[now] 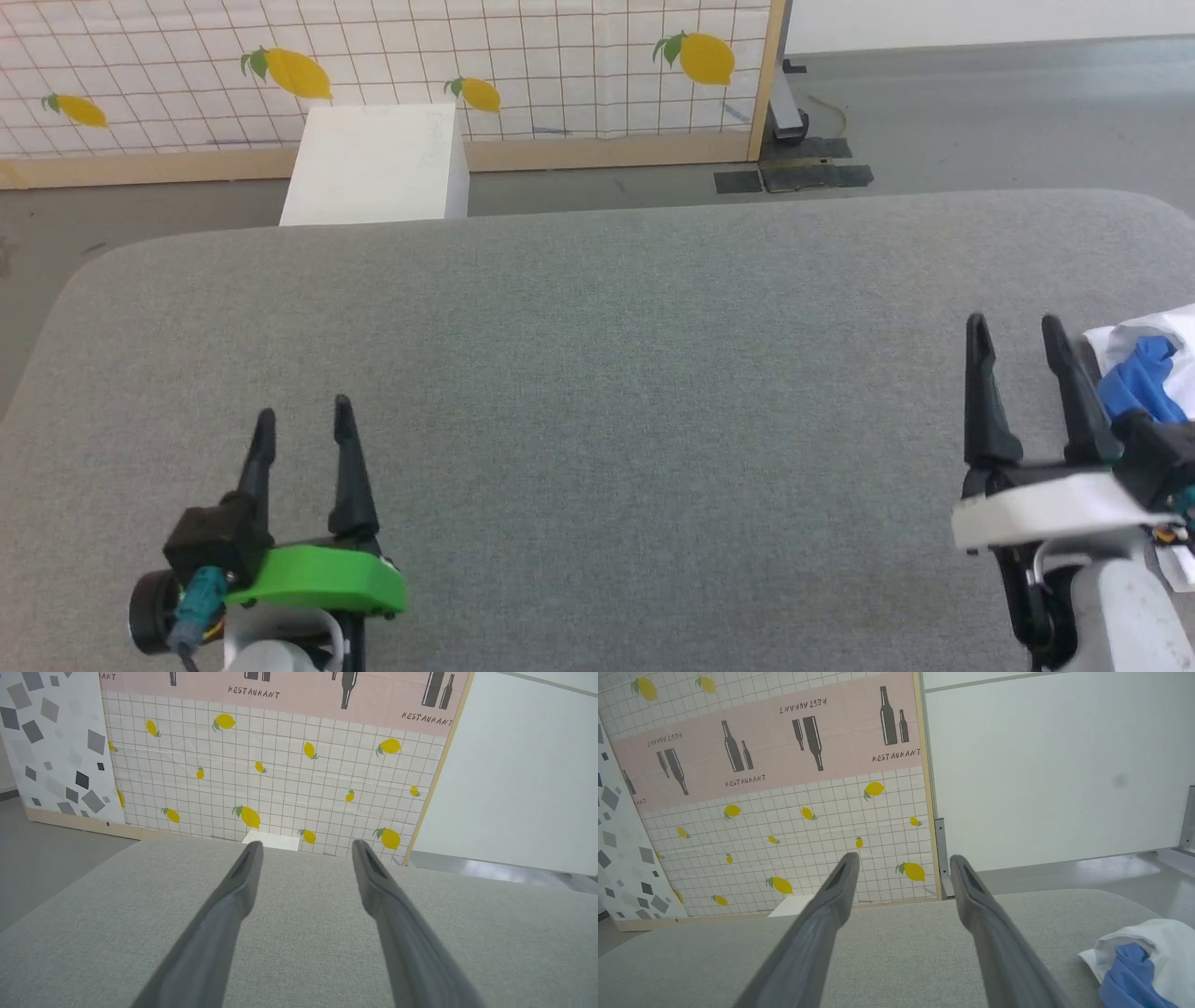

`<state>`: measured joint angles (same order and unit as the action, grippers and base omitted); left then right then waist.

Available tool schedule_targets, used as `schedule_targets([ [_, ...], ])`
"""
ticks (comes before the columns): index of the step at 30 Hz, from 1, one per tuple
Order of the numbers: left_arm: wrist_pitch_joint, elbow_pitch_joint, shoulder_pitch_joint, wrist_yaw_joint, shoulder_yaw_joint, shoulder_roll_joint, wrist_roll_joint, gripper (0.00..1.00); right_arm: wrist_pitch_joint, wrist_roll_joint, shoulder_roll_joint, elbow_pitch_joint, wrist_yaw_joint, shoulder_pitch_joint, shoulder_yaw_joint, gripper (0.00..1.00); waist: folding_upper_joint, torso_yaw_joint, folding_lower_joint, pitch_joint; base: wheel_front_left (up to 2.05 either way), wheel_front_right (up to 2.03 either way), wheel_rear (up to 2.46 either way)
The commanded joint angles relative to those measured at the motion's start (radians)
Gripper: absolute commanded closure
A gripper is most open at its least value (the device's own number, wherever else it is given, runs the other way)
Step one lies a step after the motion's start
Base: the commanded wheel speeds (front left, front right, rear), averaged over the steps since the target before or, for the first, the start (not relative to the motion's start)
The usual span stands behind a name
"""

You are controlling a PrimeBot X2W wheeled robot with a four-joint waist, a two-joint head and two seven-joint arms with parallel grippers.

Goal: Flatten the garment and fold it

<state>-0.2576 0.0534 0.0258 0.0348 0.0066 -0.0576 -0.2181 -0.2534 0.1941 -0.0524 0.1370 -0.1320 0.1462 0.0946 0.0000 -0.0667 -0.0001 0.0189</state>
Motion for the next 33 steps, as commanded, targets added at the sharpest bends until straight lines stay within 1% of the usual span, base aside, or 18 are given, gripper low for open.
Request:
schedule_targets([
  [1, -0.004, 0.007, -0.013, 0.003, -0.005, 0.004, 0.011, 0.00, -0.008, -0.002, 0.002, -0.011, 0.001, -0.022, -0.007, 0.00, 0.0000, 0.001, 0.0001, 0.003, 0.00, 0.00, 0.00],
  [9, -0.004, 0.035, -0.025, 0.017, -0.042, 0.006, 0.029, 0.00, -0.008, -0.023, 0.002, -0.016, 0.001, -0.087, -0.061, 0.00, 0.0000, 0.001, 0.0001, 0.014, 0.00, 0.00, 0.00],
  [15, -0.004, 0.060, -0.033, 0.017, -0.060, 0.007, 0.028, 0.00, -0.008, -0.031, 0.002, -0.003, 0.001, -0.099, -0.089, 0.00, 0.0000, -0.001, 0.0001, 0.019, 0.00, 0.00, 0.00],
  [22, -0.004, 0.073, -0.025, 0.013, -0.068, 0.007, 0.034, 0.00, -0.008, -0.029, 0.002, 0.010, 0.001, -0.095, -0.097, 0.00, 0.0000, 0.001, 0.0001, 0.025, 0.00, 0.00, 0.00],
  [23, 0.000, 0.071, -0.024, 0.011, -0.067, 0.003, 0.019, 1.00, -0.002, -0.026, 0.001, 0.009, 0.000, -0.088, -0.095, 1.00, 0.0000, 0.001, 0.0001, 0.024, 0.00, 0.00, 0.00],
  [33, 0.013, 0.065, -0.024, 0.009, -0.065, 0.003, 0.025, 1.00, 0.010, -0.034, 0.000, 0.002, 0.000, -0.091, -0.094, 1.00, 0.0000, 0.004, 0.0001, 0.023, 0.00, 0.00, 0.00],
])
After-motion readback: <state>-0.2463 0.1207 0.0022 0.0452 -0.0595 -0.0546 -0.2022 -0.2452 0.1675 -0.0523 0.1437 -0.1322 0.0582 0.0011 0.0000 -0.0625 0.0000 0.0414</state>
